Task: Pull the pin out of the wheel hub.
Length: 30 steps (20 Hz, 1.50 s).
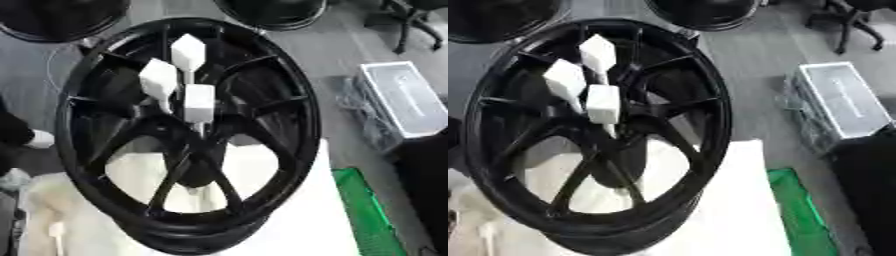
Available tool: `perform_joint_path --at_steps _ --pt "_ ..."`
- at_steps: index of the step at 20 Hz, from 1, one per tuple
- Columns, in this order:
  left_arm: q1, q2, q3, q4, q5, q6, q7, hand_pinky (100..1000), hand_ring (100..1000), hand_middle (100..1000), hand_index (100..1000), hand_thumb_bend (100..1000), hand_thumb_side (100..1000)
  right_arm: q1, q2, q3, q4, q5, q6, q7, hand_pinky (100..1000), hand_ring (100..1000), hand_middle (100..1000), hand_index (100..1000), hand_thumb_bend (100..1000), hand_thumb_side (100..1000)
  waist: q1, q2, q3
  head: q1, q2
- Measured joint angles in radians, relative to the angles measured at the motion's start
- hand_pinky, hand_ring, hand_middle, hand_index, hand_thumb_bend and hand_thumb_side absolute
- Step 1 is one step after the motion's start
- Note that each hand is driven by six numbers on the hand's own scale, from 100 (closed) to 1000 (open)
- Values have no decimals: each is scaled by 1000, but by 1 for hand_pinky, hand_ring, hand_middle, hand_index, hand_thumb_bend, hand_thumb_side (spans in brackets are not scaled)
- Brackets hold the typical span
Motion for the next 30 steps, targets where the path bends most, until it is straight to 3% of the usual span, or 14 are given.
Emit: perform_joint_path --at_steps 13,15,17,25,26,27,30 --pt "-1 -3 -5 0 1 3 -2 580 730 688 735 100 758 -32 -1 12 0 6 18 9 737 907 721 900 100 586 -5 0 7 -7 0" --pt "-3 -10 -7 0 2 5 -4 580 729 688 735 100 759 -71 -1 41 0 26 34 36 752 921 740 918 100 646 -9 -1 10 -13 0" --pt "-3 -11 -10 0 4 8 -7 580 730 688 734 100 759 -124 -3 79 0 57 51 81 770 930 753 925 100 648 -10 -5 14 -19 0" --pt "0 -17 -14 8 5 17 -15 581 731 687 733 100 771 -276 -34 241 0 265 151 217 822 948 777 922 100 573 -27 -23 31 -38 0" --pt "0 -17 -15 8 5 18 -14 581 731 689 732 100 771 -286 -34 263 0 294 163 228 829 947 769 912 100 257 -29 -23 34 -41 0" --pt "1 -17 -16 11 5 19 -13 581 732 690 731 100 773 -293 -34 286 0 323 174 242 830 946 773 906 100 612 -32 -23 35 -43 0" --pt "5 -17 -17 18 6 24 -7 581 733 691 731 100 773 -311 -27 357 0 414 204 288 831 942 770 905 100 595 -37 -32 36 -44 0"
